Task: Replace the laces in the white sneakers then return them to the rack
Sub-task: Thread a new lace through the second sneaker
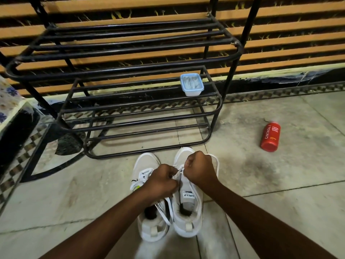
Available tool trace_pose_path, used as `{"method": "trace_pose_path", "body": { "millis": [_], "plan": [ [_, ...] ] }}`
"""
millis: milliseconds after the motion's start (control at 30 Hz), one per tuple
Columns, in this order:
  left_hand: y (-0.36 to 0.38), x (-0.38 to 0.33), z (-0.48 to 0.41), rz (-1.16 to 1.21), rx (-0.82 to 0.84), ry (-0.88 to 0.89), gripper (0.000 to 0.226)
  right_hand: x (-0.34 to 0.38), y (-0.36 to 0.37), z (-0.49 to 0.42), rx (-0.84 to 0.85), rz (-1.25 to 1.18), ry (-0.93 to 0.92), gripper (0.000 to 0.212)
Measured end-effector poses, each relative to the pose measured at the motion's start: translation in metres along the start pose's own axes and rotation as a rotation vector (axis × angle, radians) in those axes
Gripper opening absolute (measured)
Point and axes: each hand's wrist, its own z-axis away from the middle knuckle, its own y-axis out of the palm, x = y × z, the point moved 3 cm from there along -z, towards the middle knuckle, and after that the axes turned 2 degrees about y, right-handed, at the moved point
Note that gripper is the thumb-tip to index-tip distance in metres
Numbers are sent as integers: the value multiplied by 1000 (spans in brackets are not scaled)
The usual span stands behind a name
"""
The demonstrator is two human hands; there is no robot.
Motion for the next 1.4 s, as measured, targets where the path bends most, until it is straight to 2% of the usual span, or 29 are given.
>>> {"method": "trace_pose_path", "body": {
  "millis": [167, 233, 300, 367, 700, 800, 967, 1067, 1133, 1300, 1400],
  "plan": [
    [0, 0, -1, 13, 19, -15, 26, 3, 3, 14, 90, 291, -368, 27],
    [0, -2, 0, 25, 22, -13, 26, 6, 1, 14, 109, 249, -422, 24],
    [1, -3, 1, 42, 23, -10, 24, 8, -4, 10, 67, 43, -313, 15],
    [2, -4, 2, 23, 13, -9, 23, 7, -7, 6, 4, -76, -184, 15],
    [3, -3, 3, 103, 13, -55, 32, -6, -1, 8, 39, -56, -33, 13],
    [4, -3, 3, 118, 24, -48, 32, -11, -1, 12, -6, -137, 6, 12],
    [5, -2, 2, 160, 8, -52, 38, -15, -1, 8, -15, -236, 163, 23],
    [5, 0, 3, 160, 10, -56, 39, -17, 2, 6, -30, -237, 225, 13],
    [5, 0, 3, 154, 17, -50, 35, -15, 2, 7, -18, -228, 208, 10],
    [4, 0, 1, 74, 23, -66, 24, -6, 6, 16, -15, -148, -2, 16],
    [4, 2, -4, 146, 2, -107, 20, -10, 8, 15, -34, -154, -29, 14]
  ]
}}
